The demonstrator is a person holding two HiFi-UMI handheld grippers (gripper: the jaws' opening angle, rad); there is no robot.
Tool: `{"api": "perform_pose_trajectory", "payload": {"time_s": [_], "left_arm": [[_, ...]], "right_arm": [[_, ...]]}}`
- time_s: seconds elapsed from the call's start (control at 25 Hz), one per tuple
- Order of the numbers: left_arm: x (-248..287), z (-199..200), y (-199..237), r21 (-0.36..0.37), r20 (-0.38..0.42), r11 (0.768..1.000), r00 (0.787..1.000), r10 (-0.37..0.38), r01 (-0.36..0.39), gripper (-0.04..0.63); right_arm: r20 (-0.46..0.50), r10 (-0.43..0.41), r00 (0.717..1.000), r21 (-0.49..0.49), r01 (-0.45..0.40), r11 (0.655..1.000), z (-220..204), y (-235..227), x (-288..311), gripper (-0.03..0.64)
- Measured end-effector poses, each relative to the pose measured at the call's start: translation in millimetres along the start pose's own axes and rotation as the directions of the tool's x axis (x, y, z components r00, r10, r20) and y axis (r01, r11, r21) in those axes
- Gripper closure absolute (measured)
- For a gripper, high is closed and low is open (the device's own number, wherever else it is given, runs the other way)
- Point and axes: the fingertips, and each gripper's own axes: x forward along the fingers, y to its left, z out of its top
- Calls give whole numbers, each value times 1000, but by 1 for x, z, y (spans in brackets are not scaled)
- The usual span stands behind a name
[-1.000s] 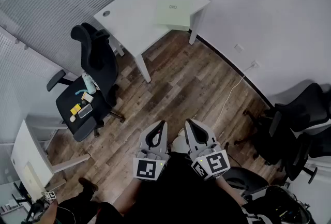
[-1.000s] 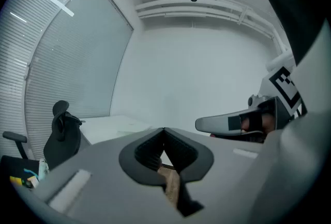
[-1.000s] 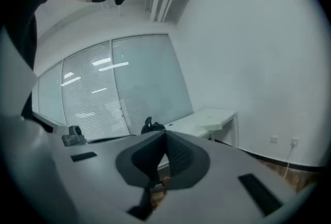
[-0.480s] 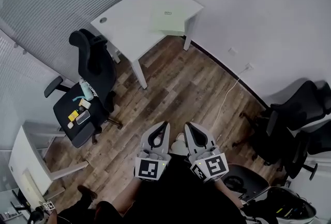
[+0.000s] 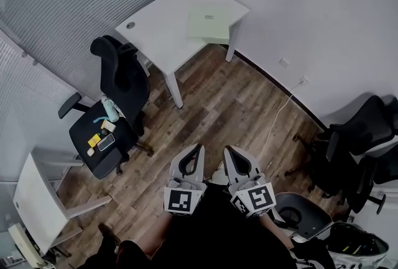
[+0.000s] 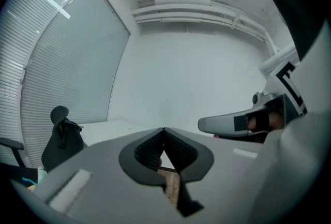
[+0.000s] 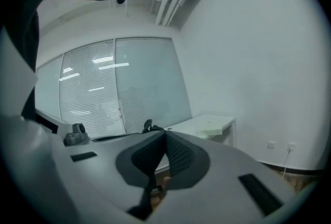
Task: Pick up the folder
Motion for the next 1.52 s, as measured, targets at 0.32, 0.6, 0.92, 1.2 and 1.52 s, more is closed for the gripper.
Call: {"api": "perform_pose_trajectory", "payload": {"time_s": [0.32,0.6,0.92,1.2,1.52], "left_arm": [[-3,5,11,9,16,1000,1000,-15,15,591],[1,6,10,15,27,999,999,-37,37,591],[19,10,20,33,43,999,998,-40,39,591],[42,9,22,43,32,998,998,-50,49,591],[84,7,31,26,12,999,999,-41,41,591]], "right_arm": [[-12,-18,1000,37,19,999,2,10,4,617],[13,-44,999,21,44,999,1,3,12,617],[24,-46,999,15,46,999,6,-7,25,617],[19,-54,998,40,53,998,4,-24,40,617],[11,-57,998,15,57,998,13,-58,69,617]]}}
